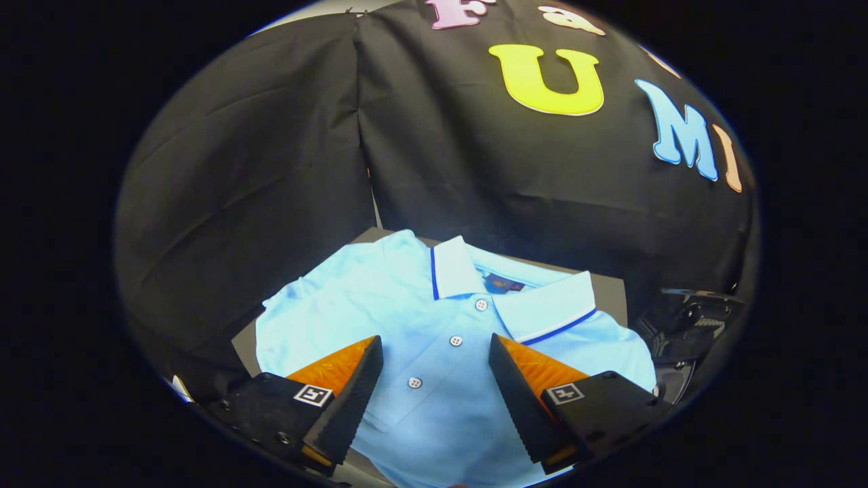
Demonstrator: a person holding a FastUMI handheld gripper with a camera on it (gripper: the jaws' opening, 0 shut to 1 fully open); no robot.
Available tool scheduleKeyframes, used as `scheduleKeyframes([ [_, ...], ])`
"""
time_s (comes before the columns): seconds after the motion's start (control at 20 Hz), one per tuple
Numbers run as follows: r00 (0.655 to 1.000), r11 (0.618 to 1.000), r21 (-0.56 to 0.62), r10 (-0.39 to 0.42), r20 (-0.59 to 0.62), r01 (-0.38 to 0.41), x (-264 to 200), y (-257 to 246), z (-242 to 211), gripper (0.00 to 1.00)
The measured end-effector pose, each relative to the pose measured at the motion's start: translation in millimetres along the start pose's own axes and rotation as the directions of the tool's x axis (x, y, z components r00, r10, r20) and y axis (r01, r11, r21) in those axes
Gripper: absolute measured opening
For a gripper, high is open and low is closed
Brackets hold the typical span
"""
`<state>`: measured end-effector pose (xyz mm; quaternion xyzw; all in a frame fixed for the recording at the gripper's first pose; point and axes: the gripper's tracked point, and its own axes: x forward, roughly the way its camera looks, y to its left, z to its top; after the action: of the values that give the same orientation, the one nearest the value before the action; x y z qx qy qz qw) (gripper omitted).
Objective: Put the clothes into the washing machine and then close the washing machine lid.
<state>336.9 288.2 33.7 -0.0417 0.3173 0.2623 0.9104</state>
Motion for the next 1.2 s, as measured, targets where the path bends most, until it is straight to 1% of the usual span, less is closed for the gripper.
scheduleKeyframes([
  [0.15, 1.000, 1.000, -0.009, -0.001, -0.013, 0.000, 0, -1, -1, 0.98],
  [0.25, 0.999, 0.999, -0.047, -0.012, -0.033, 0.010, 1, 0, -2, 0.98],
  [0.3, 0.998, 0.996, -0.075, -0.042, -0.035, 0.040, -2, -4, -3, 0.91],
  [0.4, 0.998, 0.993, -0.101, -0.060, -0.035, 0.056, 5, -7, -5, 0.77],
  [0.45, 0.997, 0.992, -0.116, -0.064, -0.048, 0.059, 4, -6, -6, 0.74],
  [0.55, 0.995, 0.988, -0.141, -0.071, -0.069, 0.061, 4, -6, -6, 0.74],
  [0.6, 0.996, 0.987, -0.154, -0.055, -0.069, 0.044, 5, -3, -4, 0.58],
  [0.65, 0.996, 0.991, -0.124, -0.061, -0.057, 0.053, 12, -4, -6, 0.42],
  [0.7, 0.998, 0.992, -0.117, -0.054, -0.042, 0.049, 7, -5, -2, 0.26],
  [0.75, 0.998, 0.990, -0.132, -0.050, -0.035, 0.045, 6, -7, -2, 0.26],
  [0.85, 0.999, 0.988, -0.146, -0.044, -0.027, 0.040, 9, -5, -1, 0.18],
  [0.95, 0.999, 0.986, -0.166, -0.009, -0.047, 0.001, 5, -3, -3, 0.18],
  [1.05, 0.999, 0.994, -0.105, 0.016, -0.030, -0.019, 9, -3, -4, 0.02],
  [1.2, 0.999, 0.999, -0.020, 0.047, 0.021, -0.047, -2, 3, 2, 0.02],
])
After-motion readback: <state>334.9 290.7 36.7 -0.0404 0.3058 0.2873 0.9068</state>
